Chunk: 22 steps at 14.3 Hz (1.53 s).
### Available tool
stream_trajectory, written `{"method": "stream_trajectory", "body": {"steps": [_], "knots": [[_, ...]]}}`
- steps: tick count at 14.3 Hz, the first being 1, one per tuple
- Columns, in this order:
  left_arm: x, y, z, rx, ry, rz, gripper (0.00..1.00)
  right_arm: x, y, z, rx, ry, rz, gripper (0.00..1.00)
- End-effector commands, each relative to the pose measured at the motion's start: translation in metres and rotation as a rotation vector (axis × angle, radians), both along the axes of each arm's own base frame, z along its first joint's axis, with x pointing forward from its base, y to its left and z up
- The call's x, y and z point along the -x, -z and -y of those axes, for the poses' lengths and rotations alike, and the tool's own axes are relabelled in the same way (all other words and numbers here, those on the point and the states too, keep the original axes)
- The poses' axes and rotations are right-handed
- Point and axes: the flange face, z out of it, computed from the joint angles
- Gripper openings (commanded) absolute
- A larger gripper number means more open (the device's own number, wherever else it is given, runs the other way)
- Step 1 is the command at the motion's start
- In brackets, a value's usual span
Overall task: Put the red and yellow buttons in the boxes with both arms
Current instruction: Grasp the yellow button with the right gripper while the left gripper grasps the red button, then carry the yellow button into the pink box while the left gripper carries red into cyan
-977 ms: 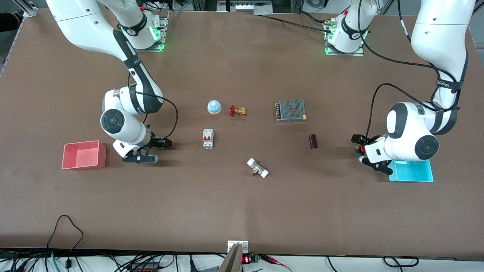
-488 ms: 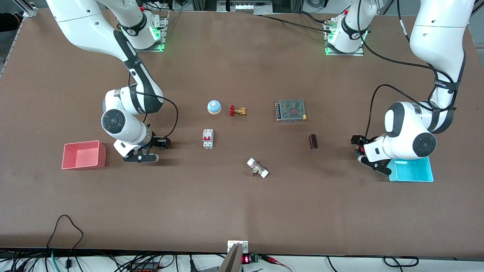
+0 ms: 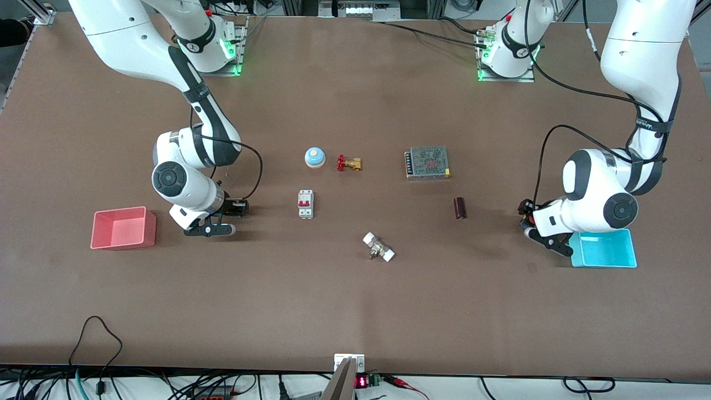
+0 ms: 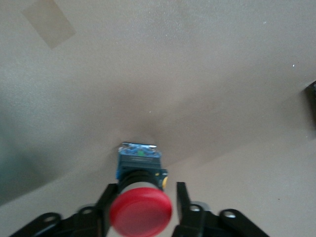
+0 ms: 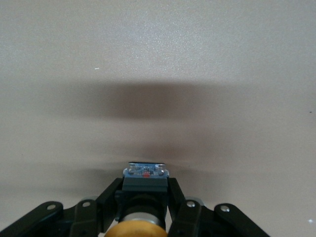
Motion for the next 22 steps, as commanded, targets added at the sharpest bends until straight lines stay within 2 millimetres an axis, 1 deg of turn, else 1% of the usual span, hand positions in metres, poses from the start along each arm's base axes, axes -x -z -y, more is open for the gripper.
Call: {"method": "stream_trajectory", "body": {"steps": [1,2,3,4,5,6,7,8,9,10,11,12,13,14,15,16,17,18,19,20,21,22], "knots": [[-0.002,-0.008,0.000,-0.007,0.032,0.026,0.21,0.002,-0.001,0.003,0.003,-0.020,0.005,0.25],[-0.005,-0.012,-0.001,-0.010,0.032,0.042,0.16,0.001,-0.003,0.002,0.002,-0.021,0.010,0.24],[-0.006,-0.019,-0.001,-0.009,0.031,0.052,0.13,-0.003,-0.011,0.002,-0.002,-0.026,0.024,0.23],[-0.007,-0.032,-0.001,-0.012,0.021,0.067,0.11,-0.010,-0.025,0.005,-0.008,-0.049,0.043,0.21],[-0.009,-0.052,-0.004,-0.015,0.009,0.094,0.11,-0.016,-0.046,0.016,-0.018,-0.061,0.043,0.19],[-0.011,-0.080,-0.009,-0.022,0.001,0.129,0.10,-0.026,-0.075,0.034,-0.020,-0.067,0.042,0.19],[-0.008,-0.111,-0.019,-0.028,-0.026,0.146,0.09,-0.033,-0.107,0.053,-0.023,-0.073,0.038,0.19],[-0.005,-0.137,-0.035,-0.041,-0.071,0.158,0.09,-0.039,-0.132,0.077,-0.022,-0.067,0.039,0.19],[-0.002,-0.155,-0.051,-0.050,-0.122,0.172,0.07,-0.042,-0.153,0.101,-0.024,-0.075,0.043,0.19],[0.000,-0.166,-0.067,-0.056,-0.177,0.184,0.06,-0.046,-0.169,0.133,-0.024,-0.103,0.051,0.19],[-0.002,-0.172,-0.078,-0.062,-0.227,0.193,0.05,-0.049,-0.178,0.164,-0.022,-0.129,0.059,0.19],[-0.004,-0.172,-0.089,-0.071,-0.291,0.195,0.05,-0.050,-0.182,0.194,-0.016,-0.152,0.067,0.19],[-0.008,-0.169,-0.094,-0.084,-0.357,0.192,0.05,-0.049,-0.178,0.217,-0.014,-0.175,0.061,0.19],[-0.017,-0.166,-0.101,-0.111,-0.374,0.197,0.05,-0.050,-0.171,0.232,-0.010,-0.196,0.062,0.19],[-0.022,-0.162,-0.116,-0.119,-0.395,0.190,0.04,-0.053,-0.163,0.242,-0.008,-0.200,0.060,0.19],[-0.028,-0.155,-0.128,-0.119,-0.414,0.166,0.04,-0.059,-0.152,0.250,-0.002,-0.195,0.063,0.19],[-0.034,-0.152,-0.136,-0.120,-0.426,0.145,0.04,-0.060,-0.139,0.256,-0.001,-0.195,0.054,0.19],[-0.038,-0.146,-0.151,-0.122,-0.445,0.119,0.03,-0.061,-0.123,0.257,0.001,-0.224,0.040,0.19],[-0.043,-0.141,-0.157,-0.122,-0.453,0.100,0.01,-0.064,-0.109,0.261,0.008,-0.241,0.054,0.19],[-0.047,-0.139,-0.172,-0.123,-0.468,0.084,0.01,-0.065,-0.095,0.272,0.016,-0.255,0.071,0.19],[-0.053,-0.135,-0.179,-0.123,-0.473,0.071,0.01,-0.065,-0.080,0.280,0.019,-0.260,0.075,0.20],[-0.060,-0.128,-0.180,-0.122,-0.472,0.065,0.01,-0.065,-0.072,0.285,0.020,-0.265,0.077,0.20]]}}
